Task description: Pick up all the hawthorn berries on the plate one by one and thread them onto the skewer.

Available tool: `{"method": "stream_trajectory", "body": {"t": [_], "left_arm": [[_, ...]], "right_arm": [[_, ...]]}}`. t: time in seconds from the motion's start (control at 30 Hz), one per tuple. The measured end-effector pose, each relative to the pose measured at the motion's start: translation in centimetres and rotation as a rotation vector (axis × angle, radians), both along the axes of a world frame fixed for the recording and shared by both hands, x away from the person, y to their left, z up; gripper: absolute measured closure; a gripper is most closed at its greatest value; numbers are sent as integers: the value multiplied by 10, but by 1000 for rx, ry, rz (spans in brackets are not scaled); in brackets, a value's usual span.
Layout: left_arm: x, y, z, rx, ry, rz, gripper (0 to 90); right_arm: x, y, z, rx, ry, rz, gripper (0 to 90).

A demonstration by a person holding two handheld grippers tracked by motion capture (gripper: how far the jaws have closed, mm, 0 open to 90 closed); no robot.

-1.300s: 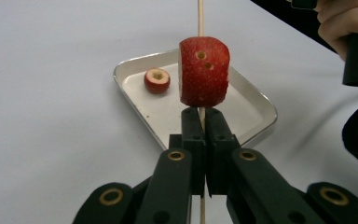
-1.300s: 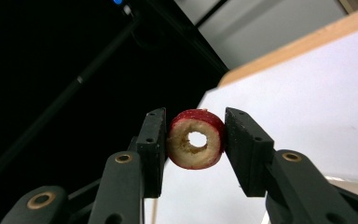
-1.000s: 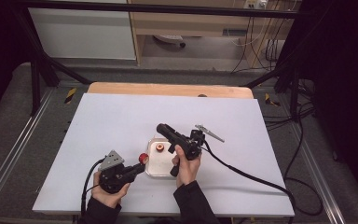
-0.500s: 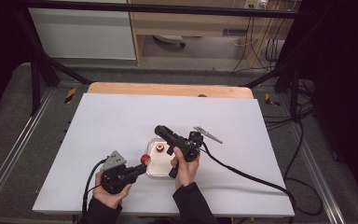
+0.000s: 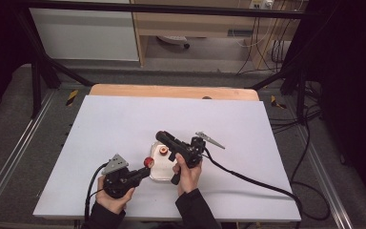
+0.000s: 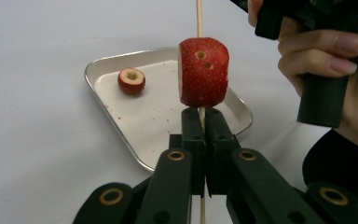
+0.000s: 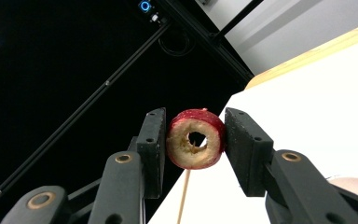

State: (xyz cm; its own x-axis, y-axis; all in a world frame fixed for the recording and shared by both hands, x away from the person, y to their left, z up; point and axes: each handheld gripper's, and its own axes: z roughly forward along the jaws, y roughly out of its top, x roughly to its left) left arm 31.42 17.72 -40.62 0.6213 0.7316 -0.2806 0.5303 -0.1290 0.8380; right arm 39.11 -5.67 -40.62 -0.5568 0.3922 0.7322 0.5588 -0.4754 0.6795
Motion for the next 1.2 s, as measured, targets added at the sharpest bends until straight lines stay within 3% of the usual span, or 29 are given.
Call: {"method": "stream_trajectory", "body": {"t": [0.27, 0.4, 0.7, 0.83, 0.9, 1.03, 1.1, 1.2], "left_arm": [[2, 0, -1, 2, 14, 44, 882], [3, 1, -2, -8, 33, 42, 882], [9, 3, -3, 8, 20, 42, 883], [11, 2, -6, 13, 37, 26, 883], [12, 2, -6, 27, 24, 23, 883], [11, 5, -4, 39, 1, 11, 882], [11, 7, -6, 54, -15, 8, 882], [11, 8, -8, 84, -23, -6, 882]], "right_arm": [[-8, 12, -12, -12, 6, 15, 606], [-11, 16, -15, -32, 6, 22, 608], [-21, 24, -21, -94, 5, 61, 610], [-20, 25, -20, -130, 14, 83, 609], [-22, 24, -19, -156, 6, 76, 609], [-20, 23, -16, -151, 9, 84, 595], [-20, 21, -12, -181, -4, 78, 522], [-17, 14, -5, -275, -46, 64, 430]]}}
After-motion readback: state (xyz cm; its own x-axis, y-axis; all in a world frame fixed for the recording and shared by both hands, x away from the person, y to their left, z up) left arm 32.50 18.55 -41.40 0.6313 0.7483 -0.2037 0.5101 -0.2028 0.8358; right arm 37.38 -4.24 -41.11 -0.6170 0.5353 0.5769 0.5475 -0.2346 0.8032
